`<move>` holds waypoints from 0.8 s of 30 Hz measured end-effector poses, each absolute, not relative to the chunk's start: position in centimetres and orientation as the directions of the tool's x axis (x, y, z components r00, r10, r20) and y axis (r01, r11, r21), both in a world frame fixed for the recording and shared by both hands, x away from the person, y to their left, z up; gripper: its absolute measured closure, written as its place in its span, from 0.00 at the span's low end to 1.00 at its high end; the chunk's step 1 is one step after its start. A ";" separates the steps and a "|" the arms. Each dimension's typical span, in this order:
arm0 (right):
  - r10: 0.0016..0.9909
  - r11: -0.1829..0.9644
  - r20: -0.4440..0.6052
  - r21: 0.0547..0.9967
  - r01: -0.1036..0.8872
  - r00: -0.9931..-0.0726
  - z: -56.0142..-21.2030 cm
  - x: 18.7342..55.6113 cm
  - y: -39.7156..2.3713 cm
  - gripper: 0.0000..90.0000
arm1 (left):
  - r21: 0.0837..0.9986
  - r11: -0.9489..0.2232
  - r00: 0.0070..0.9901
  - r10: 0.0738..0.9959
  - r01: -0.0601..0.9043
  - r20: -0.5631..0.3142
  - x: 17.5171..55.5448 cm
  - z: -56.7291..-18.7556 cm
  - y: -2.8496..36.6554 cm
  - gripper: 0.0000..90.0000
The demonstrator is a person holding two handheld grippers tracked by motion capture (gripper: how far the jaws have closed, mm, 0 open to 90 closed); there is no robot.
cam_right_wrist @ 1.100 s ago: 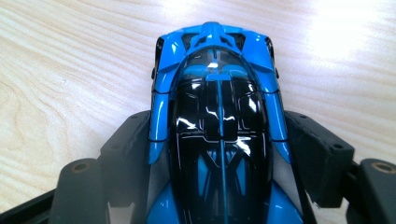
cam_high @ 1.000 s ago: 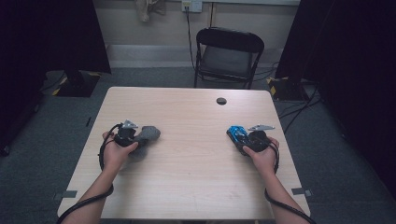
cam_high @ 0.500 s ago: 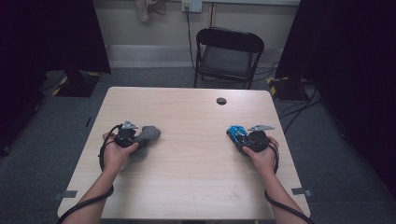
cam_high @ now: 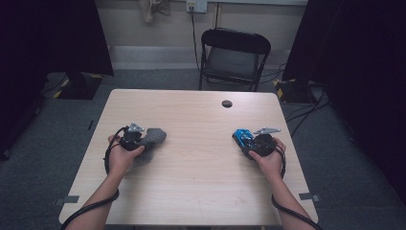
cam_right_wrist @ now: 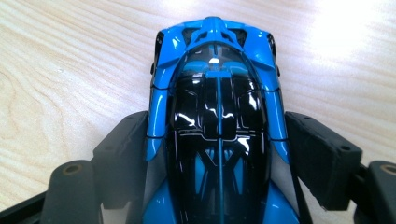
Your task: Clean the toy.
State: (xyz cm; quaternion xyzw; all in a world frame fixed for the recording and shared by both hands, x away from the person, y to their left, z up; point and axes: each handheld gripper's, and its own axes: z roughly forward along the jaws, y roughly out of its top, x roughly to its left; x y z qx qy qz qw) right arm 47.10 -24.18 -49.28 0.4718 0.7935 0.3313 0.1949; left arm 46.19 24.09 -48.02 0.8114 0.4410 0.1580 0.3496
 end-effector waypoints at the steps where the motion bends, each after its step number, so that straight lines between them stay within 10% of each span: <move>1: 0.877 0.340 -0.003 0.710 0.617 -0.480 -49.3 47.1 -24.1 0.26 | 0.708 -0.366 0.562 0.825 0.604 -0.053 46.2 -48.0 24.1 0.66; 13: 0.874 0.344 0.010 0.693 0.634 -0.485 -49.0 47.2 -24.4 0.22 | 0.712 -0.359 0.537 0.843 0.603 -0.029 46.5 -47.9 23.5 0.29; 24: 0.874 0.334 0.021 0.698 0.633 -0.485 -47.8 46.4 -25.0 0.22 | 0.682 -0.349 0.536 0.841 0.643 -0.075 46.5 -47.0 23.2 0.23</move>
